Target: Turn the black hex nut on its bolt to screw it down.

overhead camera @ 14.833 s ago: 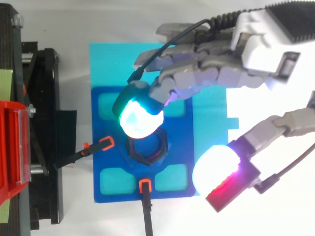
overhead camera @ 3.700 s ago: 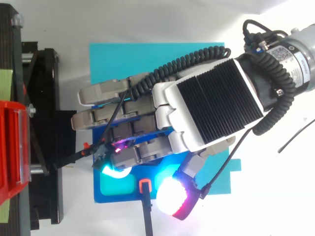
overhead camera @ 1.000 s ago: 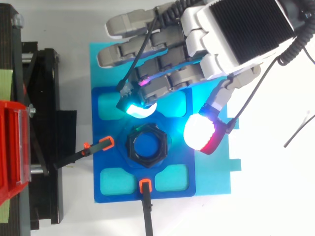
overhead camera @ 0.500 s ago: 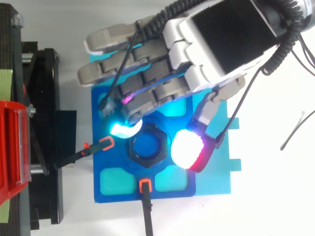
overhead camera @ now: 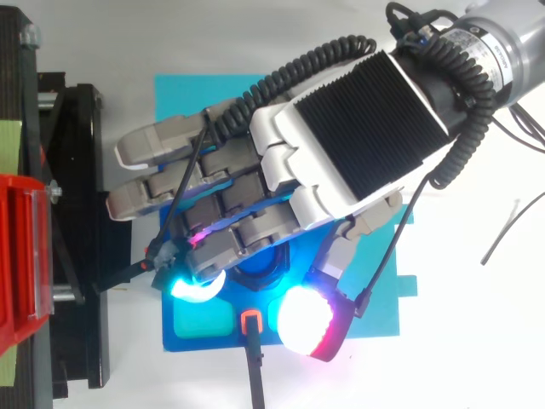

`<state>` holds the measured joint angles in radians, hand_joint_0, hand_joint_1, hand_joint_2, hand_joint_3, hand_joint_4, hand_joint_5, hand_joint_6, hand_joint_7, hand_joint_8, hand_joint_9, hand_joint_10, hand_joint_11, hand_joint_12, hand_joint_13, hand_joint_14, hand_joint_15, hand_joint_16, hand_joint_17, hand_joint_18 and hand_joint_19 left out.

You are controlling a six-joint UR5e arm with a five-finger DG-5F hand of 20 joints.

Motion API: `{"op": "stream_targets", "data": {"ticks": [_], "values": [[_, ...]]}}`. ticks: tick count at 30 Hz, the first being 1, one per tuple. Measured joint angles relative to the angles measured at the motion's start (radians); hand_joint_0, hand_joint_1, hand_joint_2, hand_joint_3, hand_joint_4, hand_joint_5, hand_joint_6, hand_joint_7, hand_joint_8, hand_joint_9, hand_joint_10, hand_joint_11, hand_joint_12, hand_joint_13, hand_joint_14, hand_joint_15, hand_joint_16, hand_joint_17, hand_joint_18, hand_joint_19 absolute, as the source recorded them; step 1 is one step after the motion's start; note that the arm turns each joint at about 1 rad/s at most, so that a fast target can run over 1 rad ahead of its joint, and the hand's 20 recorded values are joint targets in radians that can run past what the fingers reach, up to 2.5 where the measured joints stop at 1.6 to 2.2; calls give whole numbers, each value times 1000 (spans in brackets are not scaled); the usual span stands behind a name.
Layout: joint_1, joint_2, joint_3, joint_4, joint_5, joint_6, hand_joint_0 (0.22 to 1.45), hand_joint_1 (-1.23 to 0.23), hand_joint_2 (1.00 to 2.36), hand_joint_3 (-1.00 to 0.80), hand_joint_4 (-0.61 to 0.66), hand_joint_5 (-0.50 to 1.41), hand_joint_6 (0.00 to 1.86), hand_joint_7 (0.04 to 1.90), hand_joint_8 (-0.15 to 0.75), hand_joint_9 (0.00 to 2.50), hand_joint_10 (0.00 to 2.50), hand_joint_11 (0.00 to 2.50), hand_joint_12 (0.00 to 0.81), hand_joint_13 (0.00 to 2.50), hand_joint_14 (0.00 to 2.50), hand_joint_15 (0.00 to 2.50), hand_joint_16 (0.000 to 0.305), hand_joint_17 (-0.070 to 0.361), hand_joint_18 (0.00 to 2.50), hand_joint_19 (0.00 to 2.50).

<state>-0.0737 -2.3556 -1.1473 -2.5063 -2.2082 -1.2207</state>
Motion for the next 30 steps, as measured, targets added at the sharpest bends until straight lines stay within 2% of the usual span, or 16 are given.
{"op": "stream_targets", "data": {"ticks": [17,30], "values": [[6,-1,-1,-5,3,-4,504,-352,1000,-500,199,-123,825,879,256,777,10,292,290,324,0,39,33,74,0,28],[-1,-2,-4,-9,-9,-4,514,-360,1000,-500,195,-112,858,927,260,851,11,320,284,379,3,69,31,71,16,46]]}}
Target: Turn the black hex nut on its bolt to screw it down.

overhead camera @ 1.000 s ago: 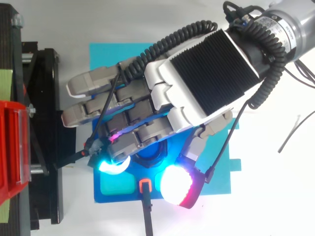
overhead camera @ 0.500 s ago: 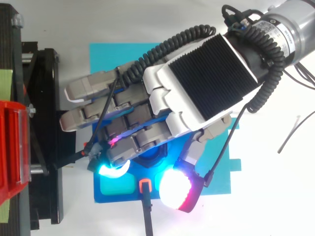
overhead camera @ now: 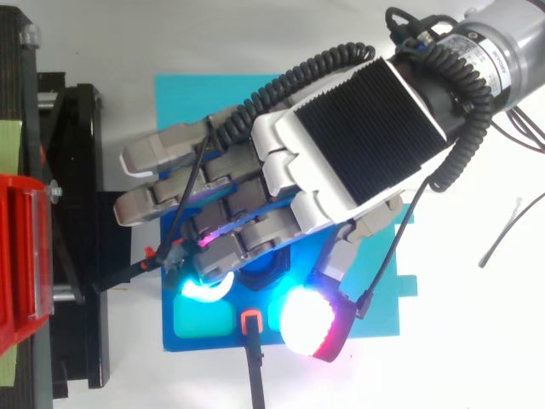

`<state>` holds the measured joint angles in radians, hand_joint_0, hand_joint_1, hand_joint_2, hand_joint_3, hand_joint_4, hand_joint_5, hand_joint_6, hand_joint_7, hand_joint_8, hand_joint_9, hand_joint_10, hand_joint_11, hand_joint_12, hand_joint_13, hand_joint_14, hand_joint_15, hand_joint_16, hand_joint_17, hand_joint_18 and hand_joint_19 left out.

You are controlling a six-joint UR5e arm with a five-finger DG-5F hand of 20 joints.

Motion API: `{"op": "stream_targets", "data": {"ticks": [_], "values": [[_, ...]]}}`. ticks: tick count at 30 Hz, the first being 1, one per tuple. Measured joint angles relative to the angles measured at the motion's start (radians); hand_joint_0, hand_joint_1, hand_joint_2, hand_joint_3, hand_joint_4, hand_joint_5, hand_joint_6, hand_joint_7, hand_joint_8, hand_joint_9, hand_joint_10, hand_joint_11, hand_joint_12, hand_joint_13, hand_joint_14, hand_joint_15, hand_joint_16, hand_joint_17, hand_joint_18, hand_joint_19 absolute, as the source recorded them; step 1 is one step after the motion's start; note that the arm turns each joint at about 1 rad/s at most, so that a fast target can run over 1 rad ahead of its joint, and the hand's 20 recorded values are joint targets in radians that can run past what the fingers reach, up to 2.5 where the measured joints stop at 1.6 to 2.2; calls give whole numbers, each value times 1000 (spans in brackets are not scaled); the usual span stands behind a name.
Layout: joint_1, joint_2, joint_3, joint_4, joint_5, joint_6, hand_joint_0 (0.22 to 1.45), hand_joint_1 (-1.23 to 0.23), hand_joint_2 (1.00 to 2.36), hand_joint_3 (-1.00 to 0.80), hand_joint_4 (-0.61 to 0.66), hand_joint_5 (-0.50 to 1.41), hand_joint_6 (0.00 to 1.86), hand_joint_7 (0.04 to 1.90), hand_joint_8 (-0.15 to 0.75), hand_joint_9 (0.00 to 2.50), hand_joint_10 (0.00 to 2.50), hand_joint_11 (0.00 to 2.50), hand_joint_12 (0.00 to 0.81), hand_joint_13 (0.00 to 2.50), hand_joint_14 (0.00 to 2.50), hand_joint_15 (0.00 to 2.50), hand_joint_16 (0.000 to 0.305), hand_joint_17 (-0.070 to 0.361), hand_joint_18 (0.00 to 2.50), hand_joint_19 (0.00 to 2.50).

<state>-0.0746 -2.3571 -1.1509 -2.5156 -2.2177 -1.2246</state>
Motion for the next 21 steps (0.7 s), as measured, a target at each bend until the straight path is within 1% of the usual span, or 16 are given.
{"op": "stream_targets", "data": {"ticks": [9,15,21], "values": [[-7,0,-1,-2,-10,-2,518,-364,1000,-500,195,-109,858,936,260,869,11,328,285,399,1,75,31,69,38,57],[-15,-3,-1,2,-25,-2,520,-365,1000,-500,191,-109,857,933,259,872,11,325,286,414,3,88,31,69,61,52],[-26,-10,-1,11,-44,-2,522,-365,1000,-500,197,-109,854,939,261,873,11,326,288,435,3,83,31,69,79,50]]}}
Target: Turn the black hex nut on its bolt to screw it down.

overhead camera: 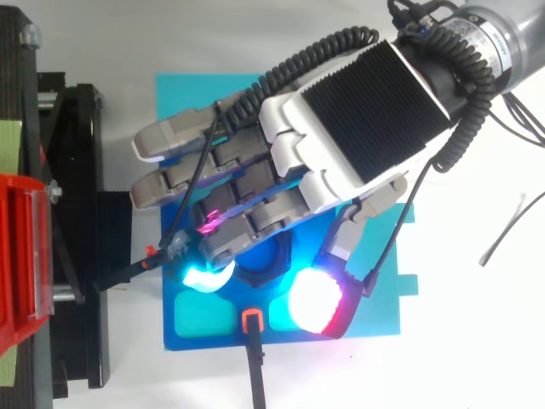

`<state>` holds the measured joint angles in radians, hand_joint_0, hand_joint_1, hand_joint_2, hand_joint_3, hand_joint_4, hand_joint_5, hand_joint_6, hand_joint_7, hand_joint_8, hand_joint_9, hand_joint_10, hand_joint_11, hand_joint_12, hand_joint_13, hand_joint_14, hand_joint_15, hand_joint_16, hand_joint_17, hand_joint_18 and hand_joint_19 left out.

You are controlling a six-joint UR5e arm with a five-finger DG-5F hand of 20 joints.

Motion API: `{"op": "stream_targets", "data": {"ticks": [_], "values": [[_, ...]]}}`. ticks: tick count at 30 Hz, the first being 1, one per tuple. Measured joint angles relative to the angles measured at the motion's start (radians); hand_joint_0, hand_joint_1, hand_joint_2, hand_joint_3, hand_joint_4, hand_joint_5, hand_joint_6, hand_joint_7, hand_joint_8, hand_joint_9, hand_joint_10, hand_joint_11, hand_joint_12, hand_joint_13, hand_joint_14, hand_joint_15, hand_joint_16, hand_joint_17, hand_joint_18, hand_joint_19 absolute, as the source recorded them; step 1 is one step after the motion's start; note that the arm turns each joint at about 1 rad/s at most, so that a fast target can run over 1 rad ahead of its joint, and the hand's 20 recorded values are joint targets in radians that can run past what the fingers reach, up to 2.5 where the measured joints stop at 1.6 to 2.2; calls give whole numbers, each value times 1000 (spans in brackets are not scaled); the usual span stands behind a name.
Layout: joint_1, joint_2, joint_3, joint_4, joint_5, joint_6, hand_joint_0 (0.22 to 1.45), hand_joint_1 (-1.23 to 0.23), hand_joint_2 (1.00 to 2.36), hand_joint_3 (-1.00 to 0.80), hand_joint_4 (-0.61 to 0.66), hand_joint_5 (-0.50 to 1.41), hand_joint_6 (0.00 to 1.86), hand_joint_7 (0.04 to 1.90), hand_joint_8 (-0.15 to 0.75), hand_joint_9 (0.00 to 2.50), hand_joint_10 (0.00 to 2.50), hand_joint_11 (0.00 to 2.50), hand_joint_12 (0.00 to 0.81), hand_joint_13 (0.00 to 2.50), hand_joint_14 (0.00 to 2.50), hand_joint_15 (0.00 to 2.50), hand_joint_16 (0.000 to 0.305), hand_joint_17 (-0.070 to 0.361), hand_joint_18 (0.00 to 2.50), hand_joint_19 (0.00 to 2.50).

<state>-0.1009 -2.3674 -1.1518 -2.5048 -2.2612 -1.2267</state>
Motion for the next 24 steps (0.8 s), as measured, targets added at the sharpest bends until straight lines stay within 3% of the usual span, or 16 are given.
{"op": "stream_targets", "data": {"ticks": [15,24], "values": [[-56,-2,0,42,-69,7,523,-365,1000,-500,194,-110,851,933,262,876,11,326,288,451,3,92,30,68,95,50],[-91,-1,0,68,-109,51,519,-360,1000,-500,193,-109,800,934,258,866,11,326,293,446,4,96,31,69,89,65]]}}
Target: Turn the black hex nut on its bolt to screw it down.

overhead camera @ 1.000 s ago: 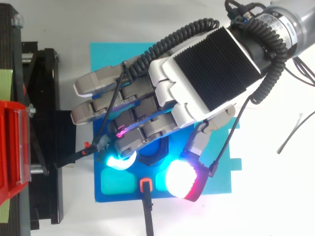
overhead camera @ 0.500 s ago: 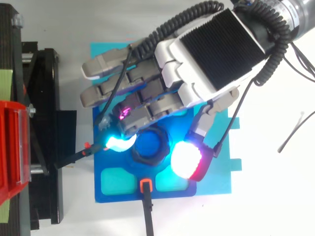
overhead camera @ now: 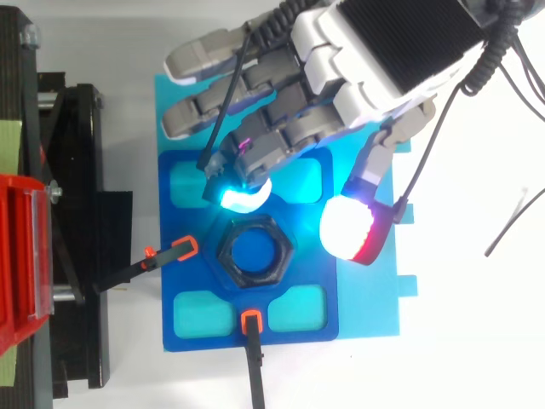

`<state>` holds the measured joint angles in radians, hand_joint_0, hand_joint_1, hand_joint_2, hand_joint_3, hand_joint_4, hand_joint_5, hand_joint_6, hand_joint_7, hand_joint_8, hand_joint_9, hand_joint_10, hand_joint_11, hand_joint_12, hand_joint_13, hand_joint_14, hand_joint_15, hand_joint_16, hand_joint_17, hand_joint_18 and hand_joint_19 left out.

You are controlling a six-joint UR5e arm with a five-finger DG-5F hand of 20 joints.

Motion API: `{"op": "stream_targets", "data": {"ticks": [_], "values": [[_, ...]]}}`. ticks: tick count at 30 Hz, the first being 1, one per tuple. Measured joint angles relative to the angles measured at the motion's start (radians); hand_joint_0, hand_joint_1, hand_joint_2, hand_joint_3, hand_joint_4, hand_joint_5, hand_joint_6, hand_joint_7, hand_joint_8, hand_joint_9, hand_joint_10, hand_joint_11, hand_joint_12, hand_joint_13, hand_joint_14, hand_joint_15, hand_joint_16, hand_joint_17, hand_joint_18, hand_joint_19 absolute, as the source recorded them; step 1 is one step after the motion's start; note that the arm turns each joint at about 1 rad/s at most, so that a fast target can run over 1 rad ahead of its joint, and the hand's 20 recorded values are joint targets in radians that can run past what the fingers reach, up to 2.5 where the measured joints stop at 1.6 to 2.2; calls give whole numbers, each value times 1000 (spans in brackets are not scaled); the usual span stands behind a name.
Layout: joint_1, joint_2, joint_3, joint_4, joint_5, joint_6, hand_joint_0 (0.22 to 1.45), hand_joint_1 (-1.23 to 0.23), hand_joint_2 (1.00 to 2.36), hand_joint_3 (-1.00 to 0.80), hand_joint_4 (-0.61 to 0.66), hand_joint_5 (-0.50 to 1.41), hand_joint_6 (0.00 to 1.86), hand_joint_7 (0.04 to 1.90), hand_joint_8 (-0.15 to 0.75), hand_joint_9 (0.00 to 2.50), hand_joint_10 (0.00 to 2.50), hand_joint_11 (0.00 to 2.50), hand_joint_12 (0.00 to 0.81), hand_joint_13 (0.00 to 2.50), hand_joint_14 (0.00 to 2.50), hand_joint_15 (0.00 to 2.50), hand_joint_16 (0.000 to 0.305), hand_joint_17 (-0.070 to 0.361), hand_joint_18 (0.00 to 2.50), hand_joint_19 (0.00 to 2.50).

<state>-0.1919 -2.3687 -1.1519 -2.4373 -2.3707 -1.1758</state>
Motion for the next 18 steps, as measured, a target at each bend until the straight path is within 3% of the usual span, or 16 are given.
{"op": "stream_targets", "data": {"ticks": [4,9,13,18], "values": [[-3,0,11,28,-7,55,507,-353,1000,-500,195,-105,693,993,255,841,11,317,297,437,3,93,32,72,81,72],[10,0,35,51,0,142,504,-354,1000,-500,208,-92,588,1122,259,827,11,315,299,428,3,89,33,74,75,66],[25,0,39,67,9,136,503,-354,1000,-500,218,-80,503,1246,254,817,11,310,300,425,3,92,33,75,72,67],[45,0,39,58,26,111,503,-352,1000,-500,231,-91,501,1174,254,803,11,305,299,420,3,88,33,75,67,70]]}}
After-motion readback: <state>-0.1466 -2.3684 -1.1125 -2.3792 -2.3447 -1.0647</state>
